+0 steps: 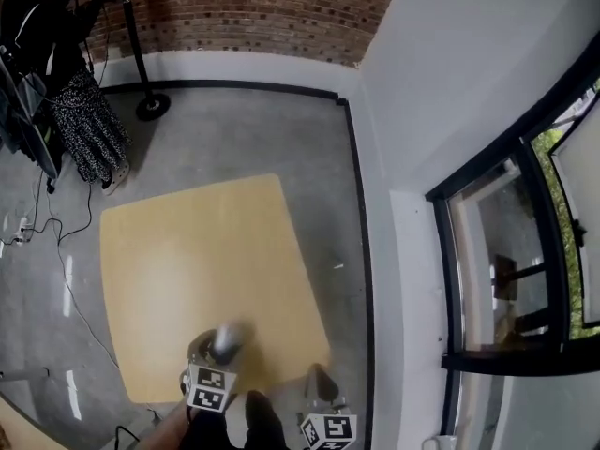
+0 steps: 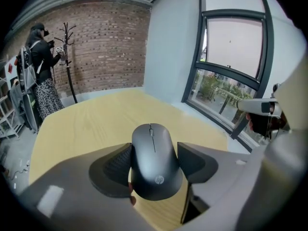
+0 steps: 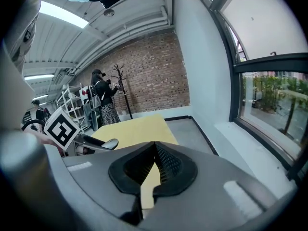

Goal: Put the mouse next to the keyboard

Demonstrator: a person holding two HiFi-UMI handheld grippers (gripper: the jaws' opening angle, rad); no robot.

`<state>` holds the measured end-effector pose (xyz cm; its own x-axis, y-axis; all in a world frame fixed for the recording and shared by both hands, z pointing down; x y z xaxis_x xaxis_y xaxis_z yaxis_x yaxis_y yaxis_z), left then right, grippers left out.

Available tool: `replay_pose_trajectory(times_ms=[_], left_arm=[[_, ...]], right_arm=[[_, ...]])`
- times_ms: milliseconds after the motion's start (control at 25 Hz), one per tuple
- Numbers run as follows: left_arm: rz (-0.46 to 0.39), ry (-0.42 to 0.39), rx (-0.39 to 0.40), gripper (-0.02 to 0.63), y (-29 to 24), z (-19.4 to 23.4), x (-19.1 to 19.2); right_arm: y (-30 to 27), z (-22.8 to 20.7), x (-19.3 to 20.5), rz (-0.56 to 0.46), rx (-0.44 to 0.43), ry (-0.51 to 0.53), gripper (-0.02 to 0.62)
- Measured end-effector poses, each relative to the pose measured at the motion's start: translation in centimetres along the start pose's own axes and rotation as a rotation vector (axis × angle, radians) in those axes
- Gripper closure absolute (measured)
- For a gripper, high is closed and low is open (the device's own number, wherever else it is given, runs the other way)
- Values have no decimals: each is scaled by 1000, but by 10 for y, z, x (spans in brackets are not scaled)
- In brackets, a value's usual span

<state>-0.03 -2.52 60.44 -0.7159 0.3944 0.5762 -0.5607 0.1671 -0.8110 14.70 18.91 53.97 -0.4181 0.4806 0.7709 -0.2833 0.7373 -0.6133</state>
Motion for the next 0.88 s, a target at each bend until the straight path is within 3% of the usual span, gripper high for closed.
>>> replay_pose_trajectory(times_ms=[880], left_arm=[[59,-164,125,308,-49,-81,-14]], right_arm=[[38,-57,42,-22,157,-139,581]])
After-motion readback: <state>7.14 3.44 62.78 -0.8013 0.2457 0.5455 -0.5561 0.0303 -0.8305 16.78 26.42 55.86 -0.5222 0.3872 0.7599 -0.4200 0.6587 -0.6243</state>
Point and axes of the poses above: the fingertips, and each gripper's own axes: y backward along the fingers, z to its left, x out of its underside, the point moved 10 cm from there along y, backward along the fingers, and after that the axes turned 8 degrees about z, right-handed, at the moved point
